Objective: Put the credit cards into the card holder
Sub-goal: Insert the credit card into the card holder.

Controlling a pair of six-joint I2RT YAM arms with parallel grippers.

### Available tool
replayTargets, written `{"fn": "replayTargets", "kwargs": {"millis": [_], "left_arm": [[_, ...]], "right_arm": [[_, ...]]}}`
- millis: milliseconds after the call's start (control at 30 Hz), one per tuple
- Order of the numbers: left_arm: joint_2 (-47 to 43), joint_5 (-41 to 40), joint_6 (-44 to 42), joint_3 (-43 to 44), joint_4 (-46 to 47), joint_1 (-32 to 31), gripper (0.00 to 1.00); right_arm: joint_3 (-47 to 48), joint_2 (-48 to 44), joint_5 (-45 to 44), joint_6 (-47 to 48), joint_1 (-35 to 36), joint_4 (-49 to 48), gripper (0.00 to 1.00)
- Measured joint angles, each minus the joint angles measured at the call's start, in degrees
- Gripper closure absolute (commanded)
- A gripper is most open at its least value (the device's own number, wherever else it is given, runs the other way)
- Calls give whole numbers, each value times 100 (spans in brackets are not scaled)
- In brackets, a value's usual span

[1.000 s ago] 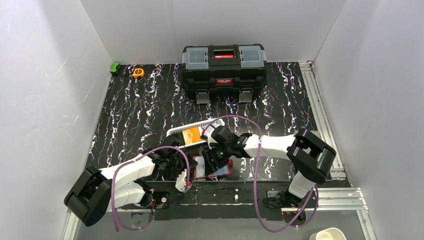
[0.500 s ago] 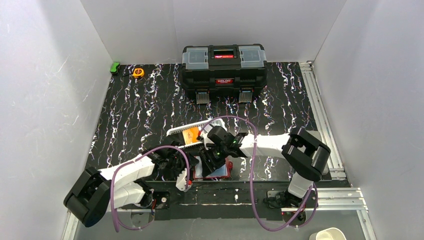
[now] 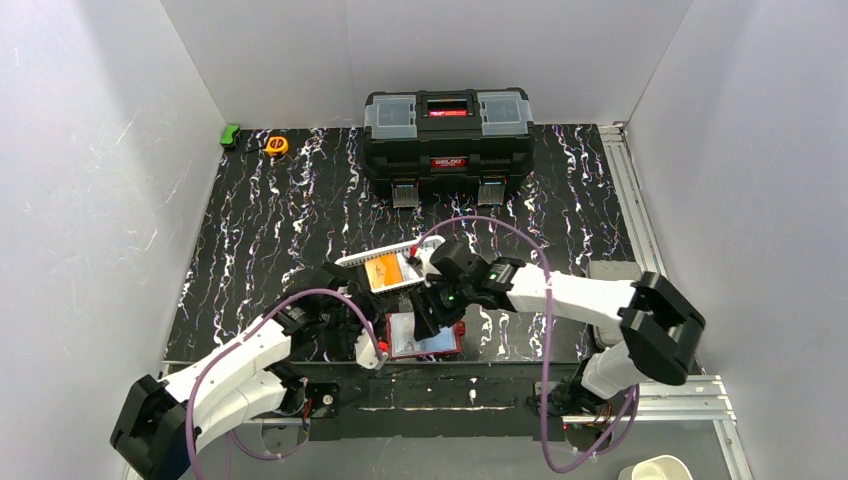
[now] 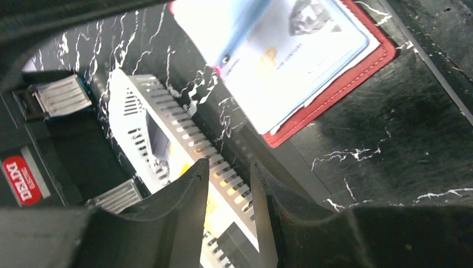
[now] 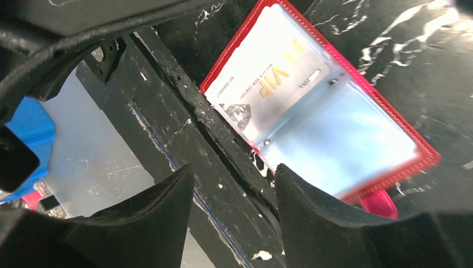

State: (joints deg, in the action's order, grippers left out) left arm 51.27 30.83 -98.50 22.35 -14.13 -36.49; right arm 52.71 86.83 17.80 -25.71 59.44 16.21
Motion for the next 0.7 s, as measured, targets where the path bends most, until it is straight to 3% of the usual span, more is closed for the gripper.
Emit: {"fn": "replayTargets", "kwargs": {"millis": [300, 700], "left_arm": [[-33, -50, 1252, 632, -1255, 44, 61], [-122, 476, 798, -22, -1270, 48, 60]], "right_arm": [[-11, -584, -1073, -90, -184, 986, 37], [-39, -170, -1996, -254, -227, 1532, 42]]}}
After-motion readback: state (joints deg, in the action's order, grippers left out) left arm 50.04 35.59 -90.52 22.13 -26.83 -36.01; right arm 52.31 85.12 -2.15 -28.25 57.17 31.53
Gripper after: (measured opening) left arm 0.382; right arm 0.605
